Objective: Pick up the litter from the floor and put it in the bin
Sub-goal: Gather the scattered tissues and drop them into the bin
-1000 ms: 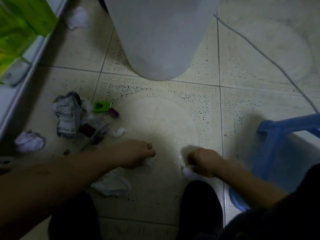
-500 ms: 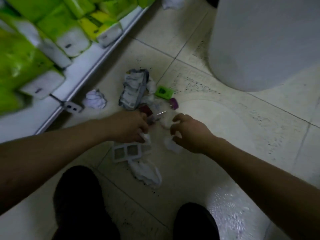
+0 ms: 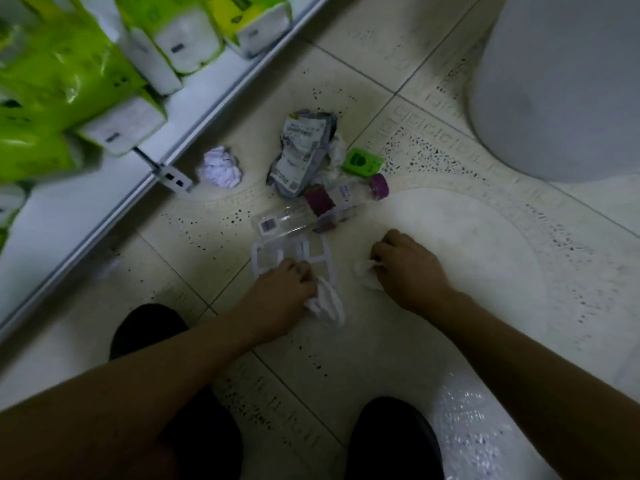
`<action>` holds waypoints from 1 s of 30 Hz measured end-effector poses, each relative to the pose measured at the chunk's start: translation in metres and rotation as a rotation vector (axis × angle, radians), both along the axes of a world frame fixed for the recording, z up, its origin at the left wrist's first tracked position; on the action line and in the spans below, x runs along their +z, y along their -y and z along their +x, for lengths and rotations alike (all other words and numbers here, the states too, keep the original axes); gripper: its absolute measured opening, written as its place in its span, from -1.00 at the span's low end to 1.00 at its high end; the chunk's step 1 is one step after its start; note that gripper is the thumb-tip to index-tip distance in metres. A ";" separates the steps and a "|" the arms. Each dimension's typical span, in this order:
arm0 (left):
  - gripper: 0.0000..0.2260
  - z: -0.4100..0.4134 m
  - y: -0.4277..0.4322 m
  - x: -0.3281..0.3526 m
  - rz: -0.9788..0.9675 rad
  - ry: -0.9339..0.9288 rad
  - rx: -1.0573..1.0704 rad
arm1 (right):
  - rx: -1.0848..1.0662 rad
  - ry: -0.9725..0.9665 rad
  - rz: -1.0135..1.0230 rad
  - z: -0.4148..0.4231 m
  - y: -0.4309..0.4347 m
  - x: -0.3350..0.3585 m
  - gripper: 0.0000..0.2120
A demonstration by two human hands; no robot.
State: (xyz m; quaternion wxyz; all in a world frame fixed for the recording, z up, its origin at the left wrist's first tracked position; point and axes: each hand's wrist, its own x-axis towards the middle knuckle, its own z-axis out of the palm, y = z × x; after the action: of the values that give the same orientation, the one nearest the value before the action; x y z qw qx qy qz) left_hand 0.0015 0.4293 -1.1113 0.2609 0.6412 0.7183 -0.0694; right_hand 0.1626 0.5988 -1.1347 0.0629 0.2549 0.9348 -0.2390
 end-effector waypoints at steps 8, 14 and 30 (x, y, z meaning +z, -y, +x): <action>-0.89 0.032 -0.088 0.024 0.243 0.259 0.106 | -0.362 -0.047 -0.091 0.068 -0.033 0.016 -0.85; -0.91 0.048 -0.170 0.082 0.215 0.317 0.033 | -0.674 -0.218 -0.148 0.095 -0.061 0.064 -0.87; -0.94 0.046 -0.317 0.376 1.156 0.330 -0.325 | -0.709 -0.748 0.605 0.082 -0.141 0.360 -0.97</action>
State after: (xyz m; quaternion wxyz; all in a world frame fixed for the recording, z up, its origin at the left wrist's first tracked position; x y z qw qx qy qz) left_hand 0.0476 0.7468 -0.7356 -0.0348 0.7820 0.4833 0.3920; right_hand 0.2443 0.7397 -0.7750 -0.4295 0.4565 0.7781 -0.0420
